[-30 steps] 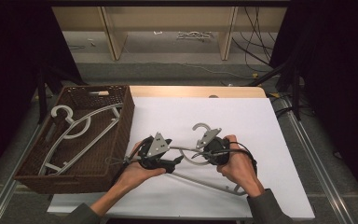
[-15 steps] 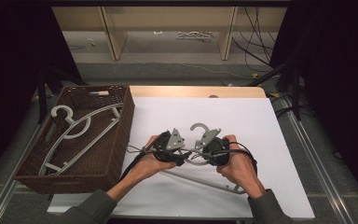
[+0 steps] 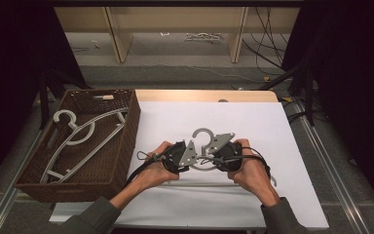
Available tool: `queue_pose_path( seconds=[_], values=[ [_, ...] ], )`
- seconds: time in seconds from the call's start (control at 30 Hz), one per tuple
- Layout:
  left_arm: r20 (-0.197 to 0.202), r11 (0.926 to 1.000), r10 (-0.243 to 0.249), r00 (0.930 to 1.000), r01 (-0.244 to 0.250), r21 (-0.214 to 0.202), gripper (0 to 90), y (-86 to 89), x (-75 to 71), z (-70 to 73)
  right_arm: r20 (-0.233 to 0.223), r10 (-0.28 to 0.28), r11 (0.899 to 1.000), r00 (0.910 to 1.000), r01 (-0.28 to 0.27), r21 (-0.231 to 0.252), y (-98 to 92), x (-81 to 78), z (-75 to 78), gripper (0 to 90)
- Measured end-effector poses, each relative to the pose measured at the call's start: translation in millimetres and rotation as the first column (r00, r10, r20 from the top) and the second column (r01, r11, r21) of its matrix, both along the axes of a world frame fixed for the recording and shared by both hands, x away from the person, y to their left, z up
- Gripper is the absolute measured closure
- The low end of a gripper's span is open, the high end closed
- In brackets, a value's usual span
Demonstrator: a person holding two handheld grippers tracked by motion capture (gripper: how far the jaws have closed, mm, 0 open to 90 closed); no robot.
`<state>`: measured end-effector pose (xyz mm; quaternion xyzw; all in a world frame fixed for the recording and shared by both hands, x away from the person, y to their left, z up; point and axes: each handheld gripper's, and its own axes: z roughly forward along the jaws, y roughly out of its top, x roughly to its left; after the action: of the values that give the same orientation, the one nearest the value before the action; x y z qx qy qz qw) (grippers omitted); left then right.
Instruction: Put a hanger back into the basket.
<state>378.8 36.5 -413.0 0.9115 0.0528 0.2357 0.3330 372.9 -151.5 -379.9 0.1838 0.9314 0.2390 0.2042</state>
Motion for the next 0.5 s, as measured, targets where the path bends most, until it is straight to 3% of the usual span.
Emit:
queue_pose_path(
  seconds=[0.07, 0.1, 0.13, 0.2, 0.27, 0.3, 0.33, 0.37, 0.4, 0.43, 0.47, 0.5],
  values=[
    [-0.03, 0.9994, 0.013, 0.9995, -0.014, -0.03, 82.2, 0.7, -0.4, 2.6, 0.004, -0.029, 0.999, 0.9996, 0.029, 0.033, -1.2, 0.6, 2.4, 69.6],
    [-0.05, 0.9975, 0.034, 0.9982, -0.037, -0.061, 82.3, 2.8, 0.9, 5.4, 0.007, -0.063, 0.994, 0.998, 0.062, 0.086, -3.6, 1.8, 4.7, 58.9],
    [-0.05, 0.9975, 0.034, 0.9982, -0.037, -0.061, 82.3, 2.8, 0.9, 5.4, 0.007, -0.063, 0.994, 0.998, 0.062, 0.086, -3.6, 1.8, 4.7, 58.9],
    [-0.06, 0.9957, 0.057, 0.9966, -0.061, -0.07, 82.2, 5.5, 4.4, 6.9, 0.02, -0.088, 0.987, 0.9959, 0.085, 0.133, -6.9, 2.5, 8.9, 52.0],
    [-0.078, 0.9929, 0.085, 0.9933, -0.091, -0.076, 82.2, 9.1, 9.5, 8.0, 0.045, -0.135, 0.971, 0.9897, 0.123, 0.205, -9.9, 2.1, 12.4, 45.0],
    [-0.086, 0.9917, 0.099, 0.9913, -0.106, -0.073, 82.3, 11.8, 13.1, 9.5, 0.065, -0.175, 0.957, 0.9825, 0.154, 0.244, -11.6, 1.1, 14.7, 40.6],
    [-0.101, 0.9888, 0.117, 0.9881, -0.125, -0.082, 82.3, 13.4, 14.9, 9.8, 0.065, -0.175, 0.957, 0.9825, 0.154, 0.244, -11.6, 1.1, 14.7, 40.6],
    [-0.112, 0.9866, 0.131, 0.9851, -0.14, -0.083, 82.3, 15.4, 17.1, 10.7, 0.095, -0.188, 0.941, 0.9776, 0.151, 0.303, -14.9, 1.9, 17.7, 37.5],
    [-0.121, 0.9842, 0.145, 0.982, -0.155, -0.085, 82.3, 17.3, 19.1, 11.9, 0.095, -0.188, 0.941, 0.9776, 0.151, 0.303, -14.9, 1.9, 17.7, 37.5],
    [-0.127, 0.9817, 0.157, 0.9794, -0.169, -0.088, 82.3, 19.1, 21.0, 13.0, 0.094, -0.226, 0.917, 0.9695, 0.179, 0.356, -18.0, 0.5, 21.3, 34.2],
    [-0.13, 0.9804, 0.161, 0.9784, -0.173, -0.094, 82.3, 20.6, 22.5, 14.0, 0.094, -0.226, 0.917, 0.9695, 0.179, 0.356, -18.0, 0.5, 21.3, 34.2],
    [-0.148, 0.9733, 0.175, 0.9734, -0.194, -0.123, 82.3, 26.0, 24.3, 18.9, 0.087, -0.265, 0.9, 0.9604, 0.214, 0.38, -20.8, -3.7, 23.4, 33.5]
  ],
)
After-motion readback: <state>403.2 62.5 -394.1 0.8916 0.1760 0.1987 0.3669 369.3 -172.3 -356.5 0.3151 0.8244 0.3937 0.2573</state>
